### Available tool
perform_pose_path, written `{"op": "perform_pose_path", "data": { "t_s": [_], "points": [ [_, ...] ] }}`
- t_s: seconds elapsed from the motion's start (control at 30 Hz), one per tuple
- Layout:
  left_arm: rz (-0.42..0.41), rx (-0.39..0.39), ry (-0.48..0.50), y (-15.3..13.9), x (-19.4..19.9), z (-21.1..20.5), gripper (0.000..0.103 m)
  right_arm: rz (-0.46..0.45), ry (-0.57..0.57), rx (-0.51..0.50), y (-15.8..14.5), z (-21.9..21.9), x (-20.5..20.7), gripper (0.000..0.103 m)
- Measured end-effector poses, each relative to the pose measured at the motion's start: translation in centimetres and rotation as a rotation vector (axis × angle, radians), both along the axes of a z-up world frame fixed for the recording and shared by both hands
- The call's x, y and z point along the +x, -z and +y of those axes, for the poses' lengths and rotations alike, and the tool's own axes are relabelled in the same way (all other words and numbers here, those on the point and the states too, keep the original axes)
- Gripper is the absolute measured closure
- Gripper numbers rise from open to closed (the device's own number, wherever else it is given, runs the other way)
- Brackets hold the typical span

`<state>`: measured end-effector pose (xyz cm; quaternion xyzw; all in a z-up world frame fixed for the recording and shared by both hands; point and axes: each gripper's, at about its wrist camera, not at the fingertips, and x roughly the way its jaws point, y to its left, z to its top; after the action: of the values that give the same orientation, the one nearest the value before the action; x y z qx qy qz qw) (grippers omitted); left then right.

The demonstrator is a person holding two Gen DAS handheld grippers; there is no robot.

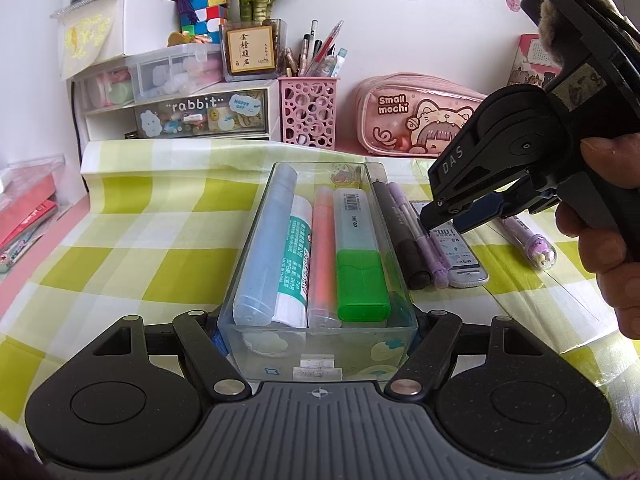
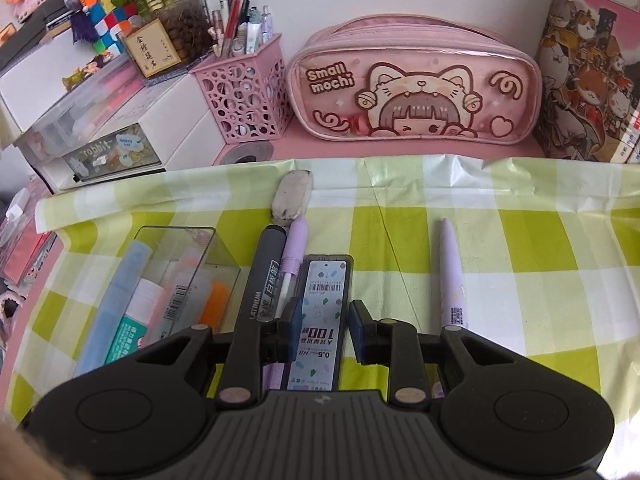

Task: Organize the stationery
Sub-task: 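Move the right tool to the black marker and grasp it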

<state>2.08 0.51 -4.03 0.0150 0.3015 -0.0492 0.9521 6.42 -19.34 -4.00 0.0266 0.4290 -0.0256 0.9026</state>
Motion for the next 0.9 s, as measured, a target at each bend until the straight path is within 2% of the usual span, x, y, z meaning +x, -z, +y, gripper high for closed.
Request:
{"op": "perform_pose_path", "data": {
  "t_s": [0.17, 0.23, 0.27, 0.47, 0.6, 0.77, 0.9],
  "points": [
    [0.0, 0.0, 0.0, 0.0, 0.0, 0.0, 0.03, -0.021, -0.029, -0.064, 0.2, 1.0, 0.0, 0.087],
    [0.0, 0.0, 0.0, 0.0, 0.0, 0.0, 0.03, -0.028, -0.009, -0.07, 0.1, 0.8, -0.2, 0.102],
    [0.0, 0.0, 0.0, 0.0, 0.0, 0.0, 0.03, -0.028, -0.003, -0.068, 0.0, 0.7, -0.2, 0.103],
    [0.0, 0.001, 0.0, 0.0, 0.0, 0.0, 0.03, -0.048, -0.021, -0.017, 0.1, 0.7, -0.4, 0.103],
    [0.0, 0.001, 0.0, 0.0, 0.0, 0.0, 0.03, -0.036, -0.06, 0.071, 0.1, 0.9, -0.3, 0.103],
    [0.0, 0.001, 0.0, 0.0, 0.0, 0.0, 0.03, -0.038, 0.008, -0.001, 0.2, 0.1, -0.1, 0.103],
    [0.0, 0.001, 0.0, 0.0, 0.0, 0.0, 0.03, -0.032, -0.003, 0.013, 0.3, 0.0, -0.2, 0.099]
  ]
}}
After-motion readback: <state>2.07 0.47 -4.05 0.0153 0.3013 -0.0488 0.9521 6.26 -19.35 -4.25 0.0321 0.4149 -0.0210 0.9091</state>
